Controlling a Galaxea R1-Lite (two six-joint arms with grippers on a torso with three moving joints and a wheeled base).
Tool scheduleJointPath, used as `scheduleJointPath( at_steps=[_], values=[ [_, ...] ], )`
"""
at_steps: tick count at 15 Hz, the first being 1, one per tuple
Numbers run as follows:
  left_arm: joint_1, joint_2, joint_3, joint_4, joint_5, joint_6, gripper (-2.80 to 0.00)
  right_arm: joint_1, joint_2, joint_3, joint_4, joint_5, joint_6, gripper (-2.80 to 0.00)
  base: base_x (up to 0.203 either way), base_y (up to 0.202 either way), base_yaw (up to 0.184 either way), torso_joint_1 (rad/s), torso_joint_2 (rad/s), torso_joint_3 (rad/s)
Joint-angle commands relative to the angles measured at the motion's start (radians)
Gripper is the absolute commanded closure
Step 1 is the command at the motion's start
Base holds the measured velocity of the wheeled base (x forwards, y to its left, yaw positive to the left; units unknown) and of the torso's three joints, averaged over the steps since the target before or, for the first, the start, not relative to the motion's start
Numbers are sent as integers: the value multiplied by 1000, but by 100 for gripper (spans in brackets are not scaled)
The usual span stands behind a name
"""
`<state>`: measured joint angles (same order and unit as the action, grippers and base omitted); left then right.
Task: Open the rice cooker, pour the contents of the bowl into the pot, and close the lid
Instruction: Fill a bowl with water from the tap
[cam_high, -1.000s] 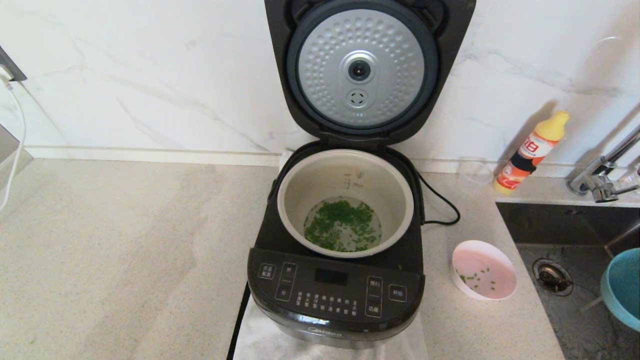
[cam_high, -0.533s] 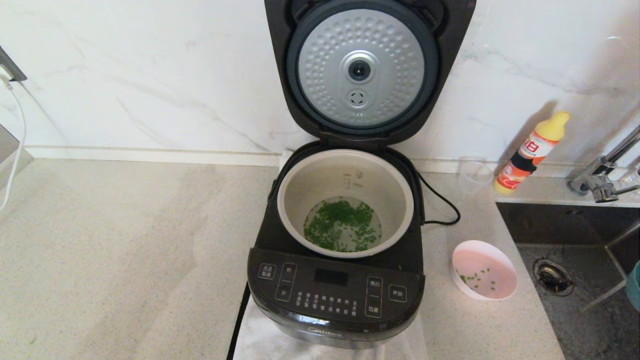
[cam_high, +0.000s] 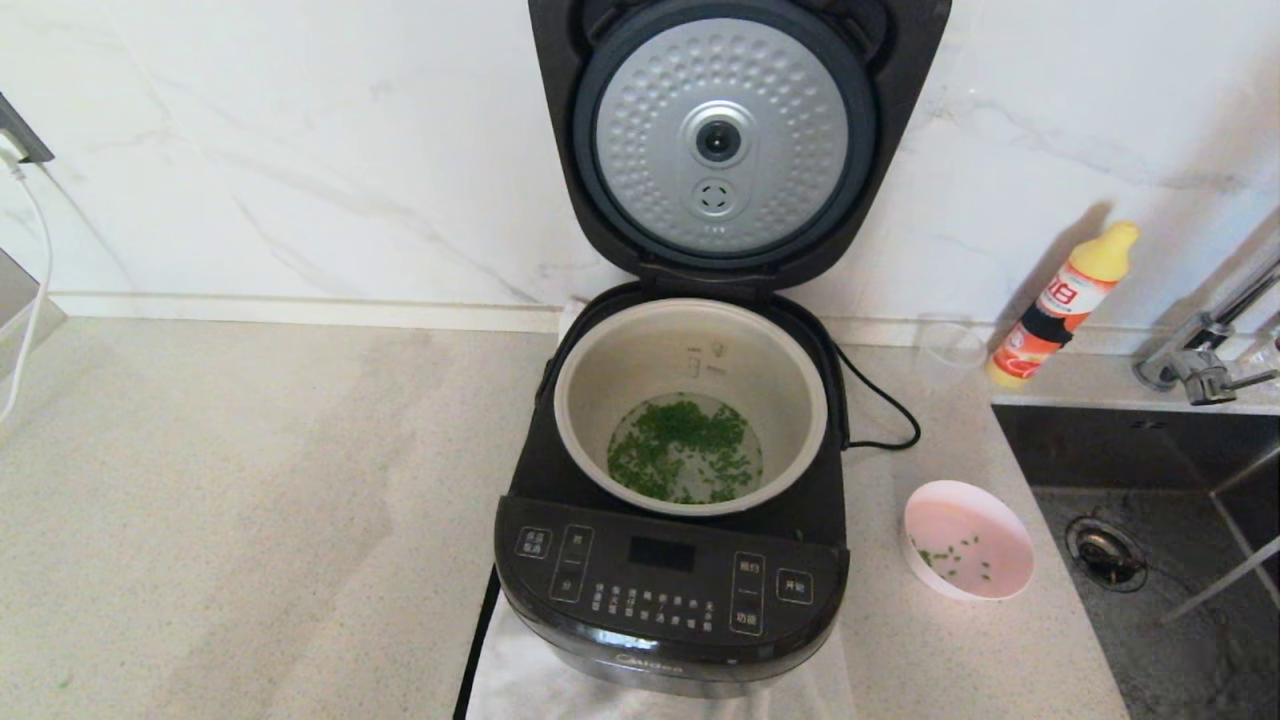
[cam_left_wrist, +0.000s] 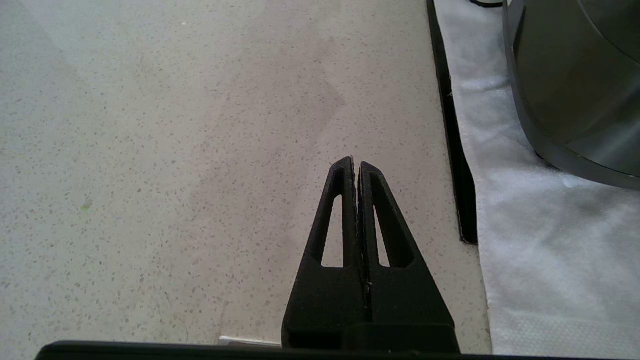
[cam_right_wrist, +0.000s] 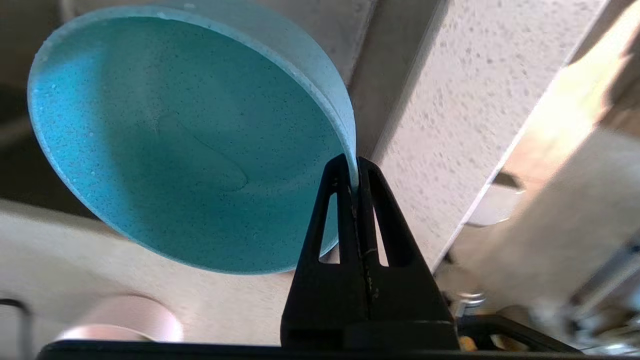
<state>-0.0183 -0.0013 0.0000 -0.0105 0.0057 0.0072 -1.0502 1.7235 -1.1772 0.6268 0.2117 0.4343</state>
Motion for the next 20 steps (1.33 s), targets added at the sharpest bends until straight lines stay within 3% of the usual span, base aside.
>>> scheduleJointPath(
  at_steps=[1, 8, 13, 20],
  values=[
    [0, 0, 9, 0, 0, 0, 0, -39, 83, -39, 5, 35, 3, 0, 0, 0, 0, 0, 0, 0],
    [0, 0, 9, 0, 0, 0, 0, -52, 218, -165, 8, 132, 44, 0, 0, 0, 0, 0, 0, 0],
    [0, 0, 9, 0, 0, 0, 0, -48, 291, -266, 15, 148, 114, 0, 0, 0, 0, 0, 0, 0],
    [0, 0, 9, 0, 0, 0, 0, -22, 345, -328, 17, 199, 142, 0, 0, 0, 0, 0, 0, 0]
  ],
)
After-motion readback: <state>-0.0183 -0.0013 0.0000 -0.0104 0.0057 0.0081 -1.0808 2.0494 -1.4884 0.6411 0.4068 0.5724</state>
